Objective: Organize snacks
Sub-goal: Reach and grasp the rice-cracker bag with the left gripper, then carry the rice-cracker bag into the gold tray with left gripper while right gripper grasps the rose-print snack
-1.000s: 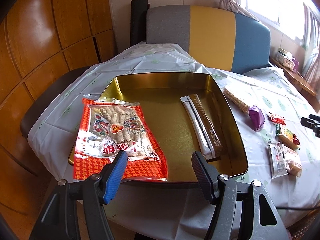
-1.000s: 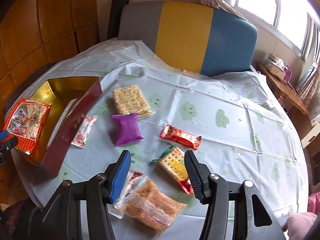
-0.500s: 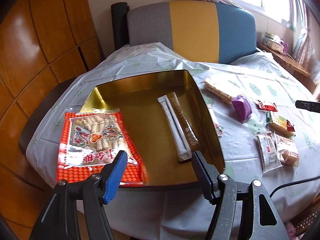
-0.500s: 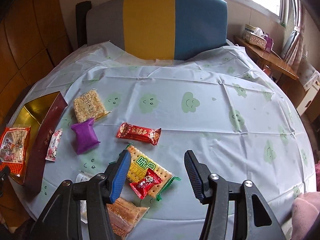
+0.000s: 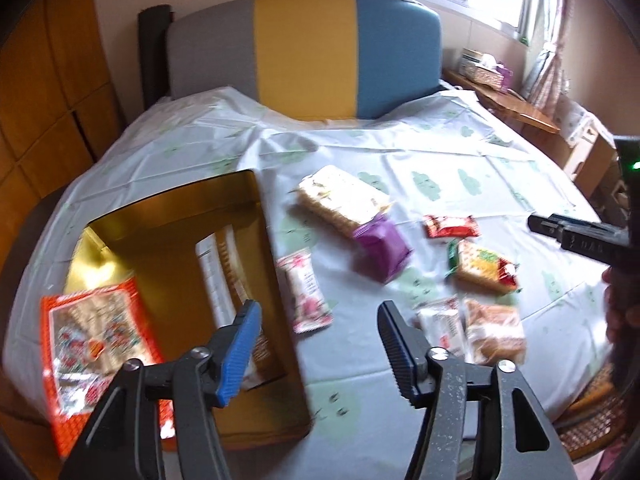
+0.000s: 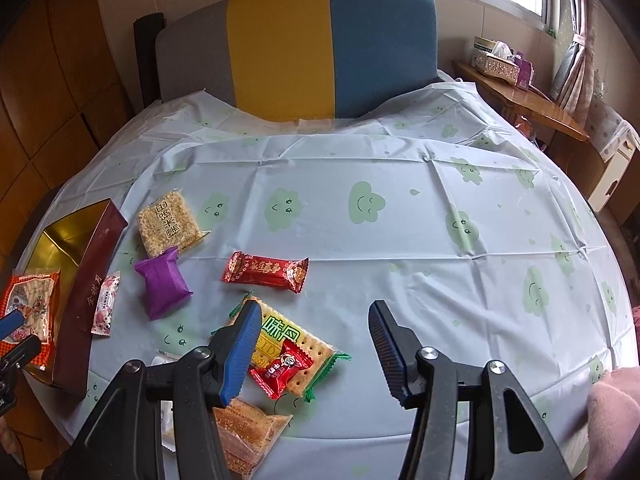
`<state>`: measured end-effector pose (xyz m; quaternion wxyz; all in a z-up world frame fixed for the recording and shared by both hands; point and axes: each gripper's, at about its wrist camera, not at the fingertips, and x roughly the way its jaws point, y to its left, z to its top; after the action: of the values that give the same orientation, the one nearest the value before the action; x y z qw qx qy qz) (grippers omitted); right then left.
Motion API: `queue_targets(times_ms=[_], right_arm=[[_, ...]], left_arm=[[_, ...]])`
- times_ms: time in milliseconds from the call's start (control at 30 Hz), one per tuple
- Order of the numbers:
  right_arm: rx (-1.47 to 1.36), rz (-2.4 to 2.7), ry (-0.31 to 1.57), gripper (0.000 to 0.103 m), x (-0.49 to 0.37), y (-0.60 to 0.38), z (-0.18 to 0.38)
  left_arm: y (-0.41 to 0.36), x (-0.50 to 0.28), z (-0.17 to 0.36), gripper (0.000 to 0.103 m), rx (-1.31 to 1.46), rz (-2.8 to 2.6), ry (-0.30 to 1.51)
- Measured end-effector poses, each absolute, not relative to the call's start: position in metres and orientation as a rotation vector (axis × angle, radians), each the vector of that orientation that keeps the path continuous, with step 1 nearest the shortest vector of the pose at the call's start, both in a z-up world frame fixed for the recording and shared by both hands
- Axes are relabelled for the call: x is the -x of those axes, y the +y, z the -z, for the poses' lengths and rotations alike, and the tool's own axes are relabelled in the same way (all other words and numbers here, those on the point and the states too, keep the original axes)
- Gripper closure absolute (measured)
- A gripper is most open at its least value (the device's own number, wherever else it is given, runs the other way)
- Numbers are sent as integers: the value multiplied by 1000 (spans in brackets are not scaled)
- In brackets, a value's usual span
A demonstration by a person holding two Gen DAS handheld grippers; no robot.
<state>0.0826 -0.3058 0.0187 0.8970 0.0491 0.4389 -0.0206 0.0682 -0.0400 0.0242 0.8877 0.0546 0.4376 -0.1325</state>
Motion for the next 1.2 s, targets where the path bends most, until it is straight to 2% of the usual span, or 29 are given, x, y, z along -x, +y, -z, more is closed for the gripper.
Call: queue_targets(times_ms=[33,100,333,367,467,500,567,800,933,1100,1200], right_arm=[[-105,43,905,46,-82,-307,-20],[-118,42,898,46,-81,-308,-21],[-146,47,894,46,-81,-313,-23],[-148,48,897,46,-81,-313,-23],[-152,39,904,46,-82,-313,-22],[-151,36,905,46,-82,-312,-22],[-151,28,905,46,-82,-312,-22],[-179,16,904,46,-82,-315,-23],[-187,7,907,46,-82,-315,-23],[-191,-3,917,46,-82,-314,-22],[-185,-7,924,46,-83,-313,-21]], left_arm=[[-46,-74,-25,46,-113,288,913],[-58,-90,-23,62,-96,308,938],[-83,-141,0,65,56,314,1076],[-84,-149,2,63,89,305,1085],[-84,-177,6,35,143,226,1111],[-84,-185,7,28,158,198,1102],[-87,-203,12,24,162,148,1119],[-95,-250,44,20,177,41,1225],[-99,-265,51,20,199,13,1239],[-116,-278,57,13,134,-4,1229],[-127,-279,65,18,46,18,1223]])
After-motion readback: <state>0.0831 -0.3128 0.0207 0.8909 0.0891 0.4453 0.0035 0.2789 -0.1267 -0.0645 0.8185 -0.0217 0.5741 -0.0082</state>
